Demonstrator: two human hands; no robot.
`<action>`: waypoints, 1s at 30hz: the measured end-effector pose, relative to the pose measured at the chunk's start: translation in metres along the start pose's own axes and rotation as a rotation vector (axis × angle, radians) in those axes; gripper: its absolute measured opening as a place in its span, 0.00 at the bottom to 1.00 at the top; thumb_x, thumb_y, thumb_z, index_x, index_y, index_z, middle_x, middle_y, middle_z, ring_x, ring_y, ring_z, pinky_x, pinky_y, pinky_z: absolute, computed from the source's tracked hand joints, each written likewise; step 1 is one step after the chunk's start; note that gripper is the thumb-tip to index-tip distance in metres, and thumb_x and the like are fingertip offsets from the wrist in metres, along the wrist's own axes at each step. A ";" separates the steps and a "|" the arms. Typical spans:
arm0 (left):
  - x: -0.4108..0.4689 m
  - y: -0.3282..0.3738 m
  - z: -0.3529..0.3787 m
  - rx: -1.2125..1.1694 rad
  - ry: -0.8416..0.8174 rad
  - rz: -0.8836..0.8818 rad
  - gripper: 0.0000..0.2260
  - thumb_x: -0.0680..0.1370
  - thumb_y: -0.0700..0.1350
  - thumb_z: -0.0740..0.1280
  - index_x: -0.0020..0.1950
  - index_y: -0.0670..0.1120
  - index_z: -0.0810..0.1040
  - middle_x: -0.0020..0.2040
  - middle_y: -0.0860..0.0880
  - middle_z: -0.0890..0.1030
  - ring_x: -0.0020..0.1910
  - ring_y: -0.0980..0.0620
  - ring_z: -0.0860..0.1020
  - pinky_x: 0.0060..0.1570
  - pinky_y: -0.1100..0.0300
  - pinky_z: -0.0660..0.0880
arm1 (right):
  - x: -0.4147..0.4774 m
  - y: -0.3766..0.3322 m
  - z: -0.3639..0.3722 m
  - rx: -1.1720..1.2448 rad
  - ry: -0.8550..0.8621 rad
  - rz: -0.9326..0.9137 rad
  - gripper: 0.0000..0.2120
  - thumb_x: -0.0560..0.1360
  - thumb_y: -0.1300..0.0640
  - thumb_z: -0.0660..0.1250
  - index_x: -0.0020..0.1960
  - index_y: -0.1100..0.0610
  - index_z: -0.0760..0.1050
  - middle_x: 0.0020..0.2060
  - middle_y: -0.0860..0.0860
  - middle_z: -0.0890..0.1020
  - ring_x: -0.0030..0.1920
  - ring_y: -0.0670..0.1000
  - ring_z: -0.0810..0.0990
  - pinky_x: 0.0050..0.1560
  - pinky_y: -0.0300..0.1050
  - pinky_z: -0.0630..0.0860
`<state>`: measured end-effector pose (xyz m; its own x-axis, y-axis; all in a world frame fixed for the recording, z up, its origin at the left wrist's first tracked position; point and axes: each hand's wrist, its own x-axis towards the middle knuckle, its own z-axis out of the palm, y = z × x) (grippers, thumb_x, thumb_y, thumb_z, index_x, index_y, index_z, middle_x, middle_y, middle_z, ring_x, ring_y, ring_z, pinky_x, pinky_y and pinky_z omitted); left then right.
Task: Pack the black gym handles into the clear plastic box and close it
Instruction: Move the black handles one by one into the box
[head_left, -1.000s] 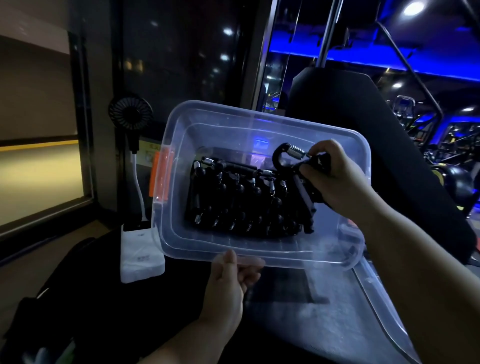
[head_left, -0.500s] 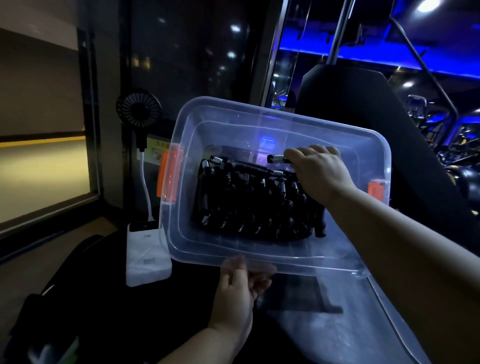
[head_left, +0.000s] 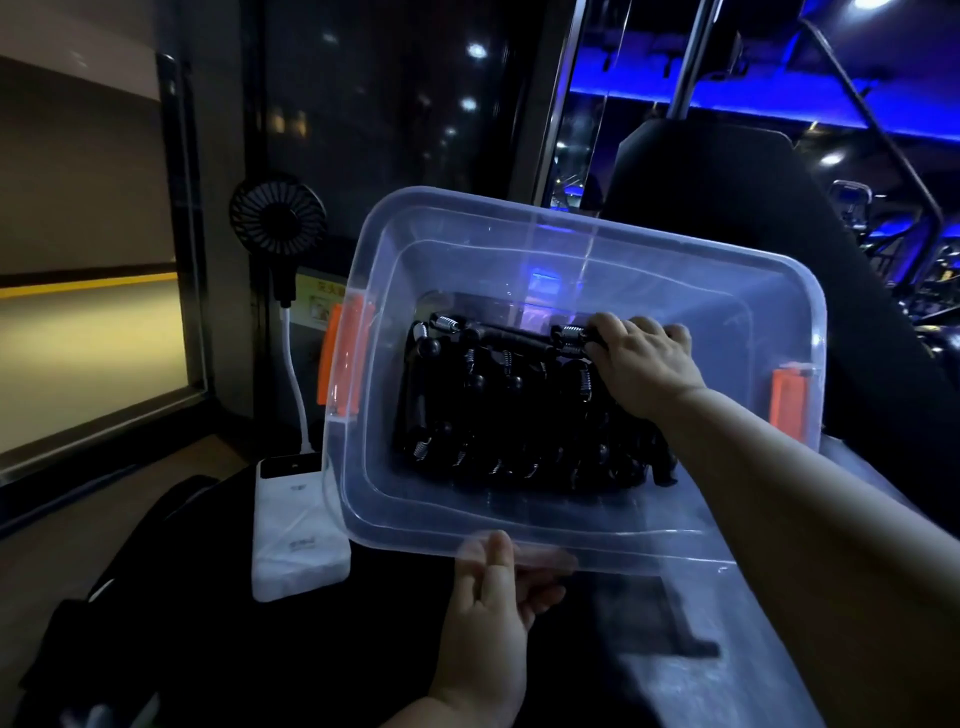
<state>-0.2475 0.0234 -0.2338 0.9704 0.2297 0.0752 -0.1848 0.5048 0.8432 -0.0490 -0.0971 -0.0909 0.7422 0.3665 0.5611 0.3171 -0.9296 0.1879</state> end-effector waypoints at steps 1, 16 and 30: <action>0.000 0.000 0.000 0.002 -0.002 -0.002 0.19 0.82 0.49 0.51 0.53 0.34 0.71 0.42 0.39 0.84 0.45 0.46 0.83 0.44 0.56 0.75 | 0.002 0.000 0.001 0.022 -0.013 0.003 0.15 0.81 0.45 0.52 0.63 0.50 0.67 0.59 0.50 0.78 0.64 0.55 0.69 0.64 0.56 0.58; 0.002 0.002 0.001 0.019 -0.013 0.009 0.19 0.82 0.49 0.50 0.53 0.34 0.72 0.43 0.40 0.84 0.45 0.47 0.83 0.41 0.60 0.77 | -0.010 -0.002 0.012 0.145 0.083 -0.001 0.25 0.80 0.47 0.55 0.74 0.54 0.60 0.70 0.50 0.68 0.73 0.53 0.60 0.75 0.57 0.41; -0.004 0.005 0.012 -0.036 0.113 0.007 0.15 0.83 0.48 0.50 0.46 0.42 0.70 0.40 0.39 0.84 0.42 0.45 0.83 0.44 0.56 0.74 | -0.112 0.013 0.000 0.193 0.054 0.142 0.31 0.72 0.37 0.43 0.70 0.46 0.64 0.70 0.50 0.64 0.72 0.54 0.57 0.69 0.60 0.57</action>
<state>-0.2502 0.0152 -0.2241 0.9457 0.3246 0.0191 -0.1991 0.5316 0.8233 -0.1277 -0.1507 -0.1517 0.7561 0.2254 0.6144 0.3226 -0.9452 -0.0503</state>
